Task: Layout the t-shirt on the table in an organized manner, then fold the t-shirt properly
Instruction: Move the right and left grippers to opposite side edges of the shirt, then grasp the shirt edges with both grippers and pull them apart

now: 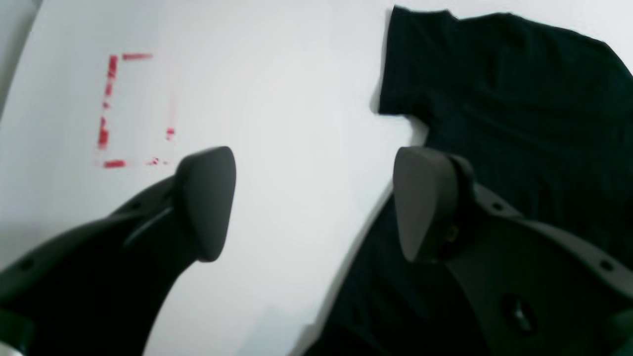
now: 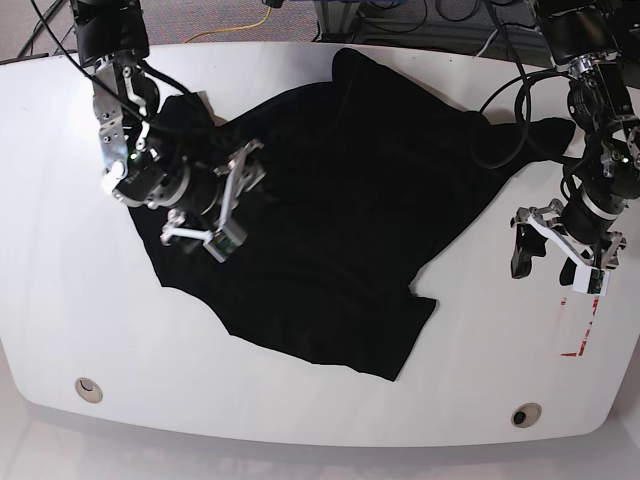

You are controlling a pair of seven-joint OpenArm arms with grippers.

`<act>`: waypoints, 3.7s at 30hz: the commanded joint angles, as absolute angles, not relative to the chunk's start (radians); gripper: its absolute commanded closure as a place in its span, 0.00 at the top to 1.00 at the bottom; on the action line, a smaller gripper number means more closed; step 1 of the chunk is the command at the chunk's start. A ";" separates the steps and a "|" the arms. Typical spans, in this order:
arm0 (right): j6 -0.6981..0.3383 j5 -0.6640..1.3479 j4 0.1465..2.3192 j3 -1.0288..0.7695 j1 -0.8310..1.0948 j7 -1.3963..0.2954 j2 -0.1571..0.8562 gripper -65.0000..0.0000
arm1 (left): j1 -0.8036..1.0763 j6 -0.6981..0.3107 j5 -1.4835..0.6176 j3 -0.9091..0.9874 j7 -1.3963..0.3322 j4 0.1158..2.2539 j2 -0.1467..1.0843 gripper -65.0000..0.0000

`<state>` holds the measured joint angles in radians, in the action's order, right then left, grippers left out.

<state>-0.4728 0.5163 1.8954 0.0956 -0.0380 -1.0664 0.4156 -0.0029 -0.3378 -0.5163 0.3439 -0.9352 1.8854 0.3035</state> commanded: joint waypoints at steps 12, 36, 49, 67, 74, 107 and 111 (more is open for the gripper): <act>-0.616 0.306 1.577 -0.214 -0.140 -0.900 0.346 0.73 | 0.062 -0.341 -0.533 0.226 -0.911 1.913 0.242 0.72; -0.604 0.286 1.236 -0.160 -0.315 -0.639 0.351 0.73 | 0.084 -0.341 -0.526 0.160 -0.909 1.934 0.245 0.56; -0.604 0.286 0.805 -0.160 -0.499 -0.450 0.444 0.73 | 0.101 -0.341 -0.526 0.162 -0.909 1.931 0.245 0.66; -0.698 0.295 0.728 -0.165 -0.435 -0.392 0.435 0.73 | 0.102 -0.341 -0.447 0.163 -0.909 1.931 0.248 0.66; -0.698 0.295 0.777 -0.194 -0.401 -0.432 0.394 0.72 | 0.102 -0.341 -0.443 0.163 -0.909 1.931 0.248 0.66; -0.607 0.289 0.848 -0.200 -0.395 -0.435 0.429 0.00 | 0.120 -0.341 -0.444 0.163 -0.909 1.931 0.248 0.66; -0.579 0.294 0.846 -0.203 -0.397 -0.433 0.466 0.00 | 0.125 -0.341 -0.447 0.163 -0.909 1.931 0.248 0.66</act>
<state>-0.5907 0.2840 0.8337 -0.1959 -0.3676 -0.4538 0.4278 0.1368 -0.3412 -0.4355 0.1585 -0.9279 1.9141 0.2390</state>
